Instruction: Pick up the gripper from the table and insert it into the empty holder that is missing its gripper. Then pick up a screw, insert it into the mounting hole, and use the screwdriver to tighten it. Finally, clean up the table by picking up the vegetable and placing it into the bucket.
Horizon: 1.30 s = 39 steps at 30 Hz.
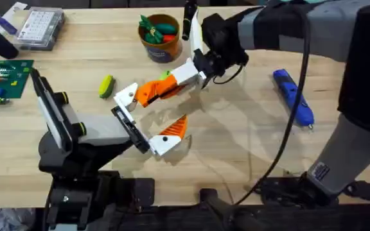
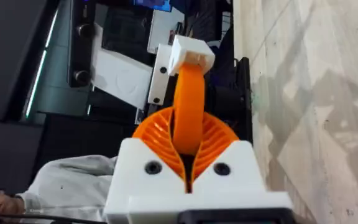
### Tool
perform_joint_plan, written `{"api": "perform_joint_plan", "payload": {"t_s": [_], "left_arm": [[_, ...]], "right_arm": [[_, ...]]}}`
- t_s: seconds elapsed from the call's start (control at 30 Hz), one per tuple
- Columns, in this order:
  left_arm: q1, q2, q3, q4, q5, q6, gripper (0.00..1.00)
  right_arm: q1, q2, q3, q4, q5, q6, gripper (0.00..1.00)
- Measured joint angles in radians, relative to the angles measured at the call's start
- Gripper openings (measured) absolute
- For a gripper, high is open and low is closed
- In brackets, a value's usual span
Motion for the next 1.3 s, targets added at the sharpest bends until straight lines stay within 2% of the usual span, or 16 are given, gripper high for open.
{"api": "perform_joint_plan", "payload": {"t_s": [0.37,0.57,0.73,1.07,1.3], "left_arm": [[0.000,0.000,0.000,0.000,-0.003,0.000,0.986],[0.009,0.000,0.000,0.001,-0.029,0.000,0.986],[0.013,0.000,0.001,0.002,-0.044,0.001,0.986],[0.013,0.000,0.001,0.001,-0.040,0.000,0.986],[0.013,0.000,0.002,-0.004,-0.006,0.000,0.986]], "right_arm": [[0.003,0.000,0.000,0.037,-0.001,0.081,0.019],[0.020,0.000,0.000,0.198,0.000,0.203,0.019],[0.034,0.001,0.000,0.258,0.003,0.267,0.019],[0.040,0.001,0.000,0.264,0.011,0.284,0.019],[0.043,0.001,0.000,0.267,0.017,0.283,0.019]]}}
